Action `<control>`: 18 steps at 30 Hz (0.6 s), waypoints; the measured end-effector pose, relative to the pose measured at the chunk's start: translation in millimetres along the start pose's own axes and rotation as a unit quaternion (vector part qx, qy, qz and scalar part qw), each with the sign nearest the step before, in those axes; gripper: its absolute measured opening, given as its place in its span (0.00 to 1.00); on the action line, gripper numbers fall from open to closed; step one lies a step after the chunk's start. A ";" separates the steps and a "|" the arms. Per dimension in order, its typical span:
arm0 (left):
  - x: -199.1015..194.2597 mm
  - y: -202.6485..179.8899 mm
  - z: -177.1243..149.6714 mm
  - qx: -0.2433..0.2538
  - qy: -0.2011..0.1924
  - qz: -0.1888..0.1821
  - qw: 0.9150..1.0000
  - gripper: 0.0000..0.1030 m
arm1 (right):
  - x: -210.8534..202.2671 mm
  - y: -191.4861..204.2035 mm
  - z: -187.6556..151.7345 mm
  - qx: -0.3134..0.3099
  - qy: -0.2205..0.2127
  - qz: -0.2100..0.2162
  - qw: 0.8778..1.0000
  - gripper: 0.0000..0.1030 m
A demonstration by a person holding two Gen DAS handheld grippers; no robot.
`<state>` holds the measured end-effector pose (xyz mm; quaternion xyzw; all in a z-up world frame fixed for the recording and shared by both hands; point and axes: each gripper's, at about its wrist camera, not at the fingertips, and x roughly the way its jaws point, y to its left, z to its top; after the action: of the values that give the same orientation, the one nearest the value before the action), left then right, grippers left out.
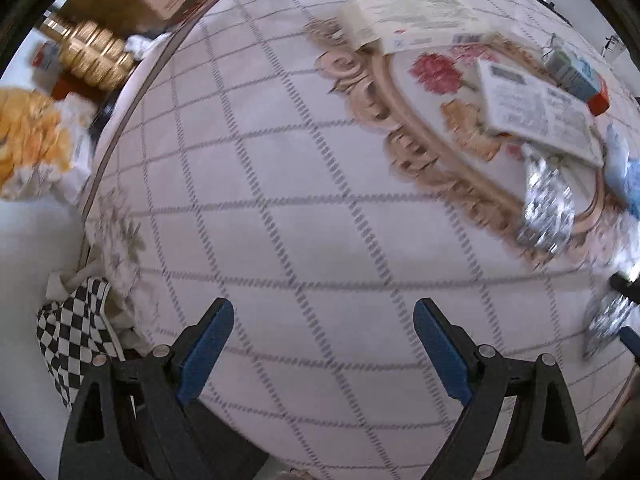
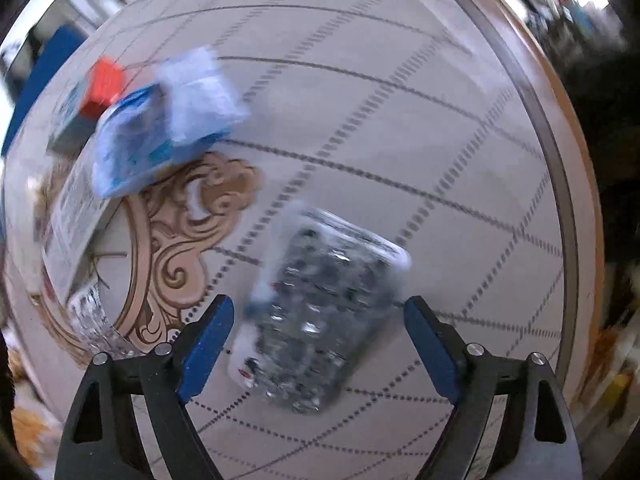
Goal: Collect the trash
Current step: 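Grasp a blister pack with the right tool while the left tool grasps another blister pack, then carry both blister packs over the trash bin with both tools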
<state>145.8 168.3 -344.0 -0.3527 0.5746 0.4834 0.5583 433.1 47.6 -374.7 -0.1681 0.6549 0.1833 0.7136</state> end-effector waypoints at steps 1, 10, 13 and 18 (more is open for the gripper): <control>-1.3 -5.8 4.7 0.001 0.001 -0.003 1.000 0.89 | -3.7 5.9 -2.2 -0.013 -0.016 0.001 1.000 0.70; -5.0 -91.1 50.7 0.059 0.023 -0.091 0.994 0.89 | -21.0 -9.6 17.4 -0.058 -0.049 -0.008 0.997 0.67; 10.4 -121.4 58.5 0.087 0.046 -0.109 0.989 0.88 | -21.8 -23.9 33.4 -0.050 -0.044 -0.002 0.998 0.67; 13.1 -130.0 61.2 0.087 0.032 -0.111 0.989 0.59 | -23.6 -28.3 40.6 -0.055 -0.041 0.005 0.998 0.67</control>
<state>285.4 191.3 -372.3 -0.3796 0.5892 0.3546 0.6188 480.3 41.4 -347.8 -0.1963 0.6146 0.2295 0.7287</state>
